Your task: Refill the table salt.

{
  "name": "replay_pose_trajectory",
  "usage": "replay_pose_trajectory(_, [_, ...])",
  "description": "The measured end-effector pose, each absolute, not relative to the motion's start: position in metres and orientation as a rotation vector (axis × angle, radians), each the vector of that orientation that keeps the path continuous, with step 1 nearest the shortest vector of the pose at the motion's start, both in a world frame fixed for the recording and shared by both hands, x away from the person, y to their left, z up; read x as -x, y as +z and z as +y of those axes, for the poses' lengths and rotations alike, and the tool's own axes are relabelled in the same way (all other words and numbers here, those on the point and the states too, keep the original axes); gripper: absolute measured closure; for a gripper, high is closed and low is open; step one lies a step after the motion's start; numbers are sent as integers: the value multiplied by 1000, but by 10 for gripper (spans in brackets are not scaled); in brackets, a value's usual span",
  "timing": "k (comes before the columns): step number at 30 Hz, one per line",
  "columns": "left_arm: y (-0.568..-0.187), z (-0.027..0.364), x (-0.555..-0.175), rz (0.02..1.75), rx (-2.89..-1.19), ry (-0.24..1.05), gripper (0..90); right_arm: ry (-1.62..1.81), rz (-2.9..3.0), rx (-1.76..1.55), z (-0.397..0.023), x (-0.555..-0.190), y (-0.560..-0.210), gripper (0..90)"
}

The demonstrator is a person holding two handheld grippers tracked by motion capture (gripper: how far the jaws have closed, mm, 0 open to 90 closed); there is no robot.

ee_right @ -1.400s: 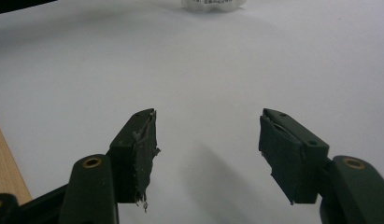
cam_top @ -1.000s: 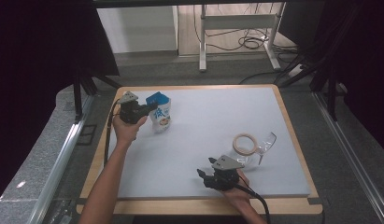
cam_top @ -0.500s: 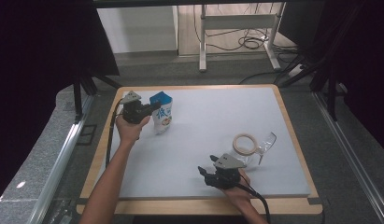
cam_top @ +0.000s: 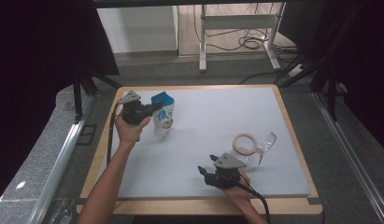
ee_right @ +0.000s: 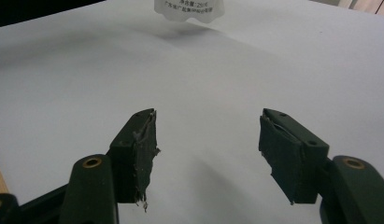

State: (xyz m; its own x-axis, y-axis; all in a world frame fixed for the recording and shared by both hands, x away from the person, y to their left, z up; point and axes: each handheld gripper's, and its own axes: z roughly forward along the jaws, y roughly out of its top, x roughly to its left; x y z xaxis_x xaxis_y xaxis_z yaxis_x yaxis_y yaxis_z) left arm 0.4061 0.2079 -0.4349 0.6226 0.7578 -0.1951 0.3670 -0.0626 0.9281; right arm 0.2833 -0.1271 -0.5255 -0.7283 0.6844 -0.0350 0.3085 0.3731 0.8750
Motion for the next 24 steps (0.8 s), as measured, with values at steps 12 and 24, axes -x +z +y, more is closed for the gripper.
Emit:
replay_pose_trajectory(12, [-426,198,-385,901,-1679,382,900,1300,2244,-873,-125,-284,-527,360])
replay_pose_trajectory(24, [-427,190,-370,875,-1674,377,900,1277,2249,-887,-124,-286,-531,355])
